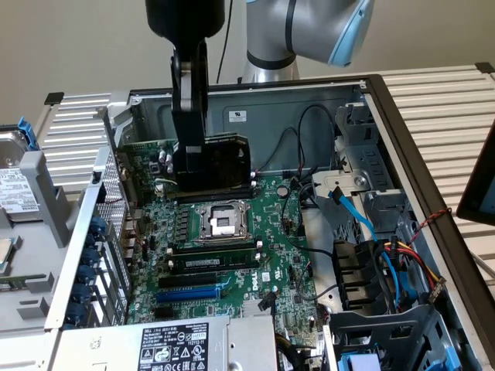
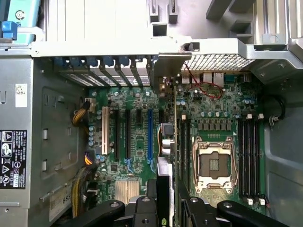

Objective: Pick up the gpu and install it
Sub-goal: 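Insert the gpu into the slot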

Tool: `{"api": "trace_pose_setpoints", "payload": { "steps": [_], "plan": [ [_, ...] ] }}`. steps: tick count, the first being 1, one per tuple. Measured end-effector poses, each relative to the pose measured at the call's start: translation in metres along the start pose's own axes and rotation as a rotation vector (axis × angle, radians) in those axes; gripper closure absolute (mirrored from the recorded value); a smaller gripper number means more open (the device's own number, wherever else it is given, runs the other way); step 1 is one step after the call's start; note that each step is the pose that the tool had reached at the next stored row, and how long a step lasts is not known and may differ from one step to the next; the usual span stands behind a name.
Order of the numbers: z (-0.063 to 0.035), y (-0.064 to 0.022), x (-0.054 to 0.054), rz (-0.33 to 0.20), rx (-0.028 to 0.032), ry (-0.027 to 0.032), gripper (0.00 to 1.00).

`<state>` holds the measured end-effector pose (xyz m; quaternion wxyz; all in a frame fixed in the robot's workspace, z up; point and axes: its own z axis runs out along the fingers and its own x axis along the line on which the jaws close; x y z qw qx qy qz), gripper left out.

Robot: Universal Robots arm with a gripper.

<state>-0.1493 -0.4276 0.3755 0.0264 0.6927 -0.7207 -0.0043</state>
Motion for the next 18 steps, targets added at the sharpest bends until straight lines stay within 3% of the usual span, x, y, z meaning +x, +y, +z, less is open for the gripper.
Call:
{"api": "trace_pose_setpoints", "payload": {
  "steps": [12, 18],
  "plan": [
    [0.0217, -0.0015, 0.013, 0.0, -0.0001, -0.0069, 0.73],
    [0.0325, -0.0021, 0.017, 0.0, -0.0003, -0.0074, 0.73]
  ]
}}
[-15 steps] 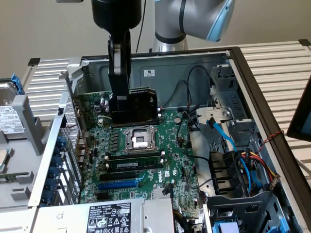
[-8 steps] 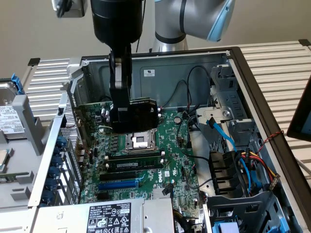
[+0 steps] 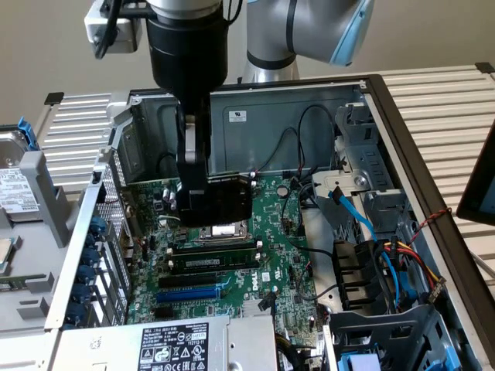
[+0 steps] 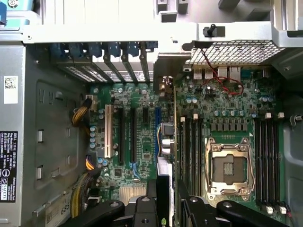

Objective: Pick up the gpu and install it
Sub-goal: 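Insert the gpu into the slot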

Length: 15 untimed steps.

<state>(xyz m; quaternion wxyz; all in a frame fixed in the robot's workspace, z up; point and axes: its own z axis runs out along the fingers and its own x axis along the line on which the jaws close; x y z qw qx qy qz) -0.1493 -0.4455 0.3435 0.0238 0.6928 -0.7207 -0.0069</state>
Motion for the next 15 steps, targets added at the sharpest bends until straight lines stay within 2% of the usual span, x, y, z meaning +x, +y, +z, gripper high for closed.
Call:
{"api": "trace_pose_setpoints", "payload": {
  "steps": [5, 15],
  "plan": [
    [0.0093, -0.0004, 0.002, 0.0, -0.0005, -0.0002, 0.73],
    [0.0229, -0.0012, 0.006, 0.0, -0.0063, -0.0001, 0.73]
  ]
}}
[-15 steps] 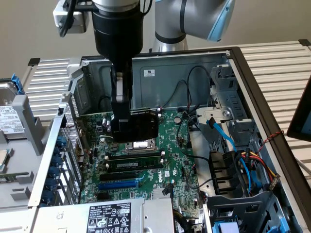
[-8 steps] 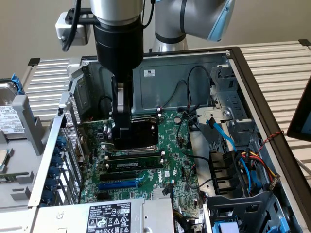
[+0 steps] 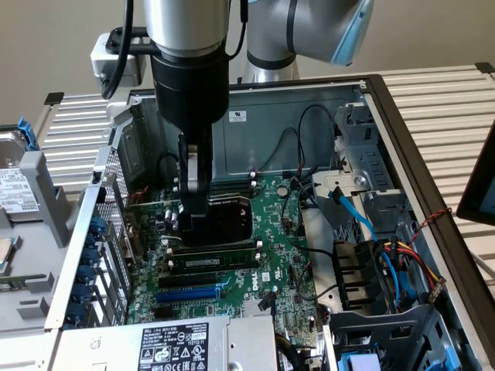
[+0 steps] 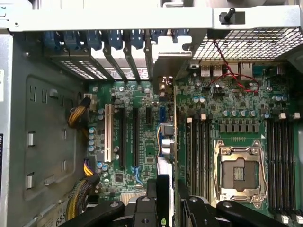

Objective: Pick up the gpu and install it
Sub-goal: 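Insert the gpu into the slot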

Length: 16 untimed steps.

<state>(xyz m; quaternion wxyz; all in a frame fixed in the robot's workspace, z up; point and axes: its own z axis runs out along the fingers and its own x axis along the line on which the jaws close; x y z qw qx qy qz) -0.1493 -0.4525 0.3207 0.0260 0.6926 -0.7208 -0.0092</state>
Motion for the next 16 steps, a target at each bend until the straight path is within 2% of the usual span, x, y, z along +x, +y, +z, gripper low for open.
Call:
{"api": "trace_pose_setpoints", "payload": {
  "steps": [11, 16],
  "plan": [
    [0.0156, -0.0007, 0.005, 0.0, -0.0022, -0.002, 0.73],
    [0.0222, 0.0033, 0.005, 0.0, -0.0022, -0.0021, 0.73]
  ]
}}
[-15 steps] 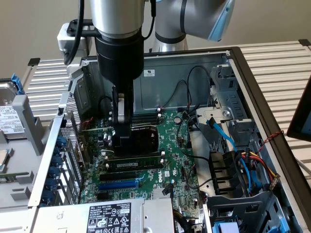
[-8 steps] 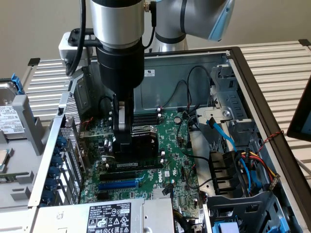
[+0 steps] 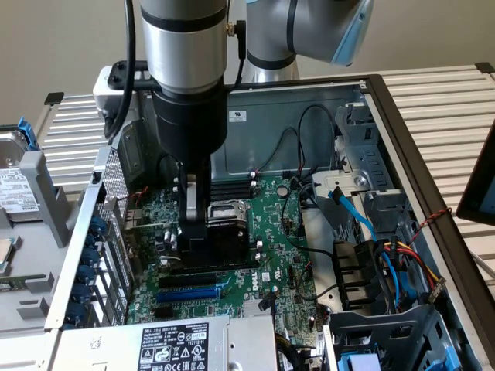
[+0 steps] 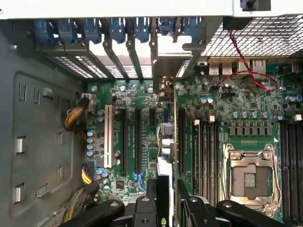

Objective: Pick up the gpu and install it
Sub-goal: 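Insert the gpu into the slot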

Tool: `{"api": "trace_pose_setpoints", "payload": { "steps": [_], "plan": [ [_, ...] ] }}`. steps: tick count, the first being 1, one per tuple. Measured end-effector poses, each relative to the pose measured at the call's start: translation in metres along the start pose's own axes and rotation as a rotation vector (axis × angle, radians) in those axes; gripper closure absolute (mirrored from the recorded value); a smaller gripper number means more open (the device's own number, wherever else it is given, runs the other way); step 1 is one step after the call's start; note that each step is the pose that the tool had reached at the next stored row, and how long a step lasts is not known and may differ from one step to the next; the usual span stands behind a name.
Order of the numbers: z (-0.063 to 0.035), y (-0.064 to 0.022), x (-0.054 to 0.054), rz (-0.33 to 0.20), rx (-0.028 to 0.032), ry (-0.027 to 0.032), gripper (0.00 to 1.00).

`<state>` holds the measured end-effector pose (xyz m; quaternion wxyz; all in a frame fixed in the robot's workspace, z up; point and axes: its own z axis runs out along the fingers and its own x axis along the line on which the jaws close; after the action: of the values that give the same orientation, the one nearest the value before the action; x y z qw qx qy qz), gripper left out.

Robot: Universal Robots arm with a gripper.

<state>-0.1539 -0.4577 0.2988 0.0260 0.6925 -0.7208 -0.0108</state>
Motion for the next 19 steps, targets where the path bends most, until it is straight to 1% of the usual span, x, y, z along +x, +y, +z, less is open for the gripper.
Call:
{"api": "trace_pose_setpoints", "payload": {
  "steps": [4, 8, 13, 17, 18, 19],
  "plan": [
    [0.0044, 0.0026, 0.0, 0.0, -0.0003, -0.0001, 0.73],
    [0.0083, 0.0034, 0.0, 0.0, -0.003, -0.0015, 0.73],
    [0.0094, 0.0052, 0.0, 0.0, -0.0061, -0.0054, 0.73],
    [0.01, 0.007, 0.0001, 0.0, -0.0071, -0.0064, 0.73],
    [0.0101, 0.0073, 0.0001, 0.0, -0.0075, -0.0071, 0.73],
    [0.0106, 0.0073, 0.0001, 0.0, -0.0087, -0.009, 0.73]
  ]
}}
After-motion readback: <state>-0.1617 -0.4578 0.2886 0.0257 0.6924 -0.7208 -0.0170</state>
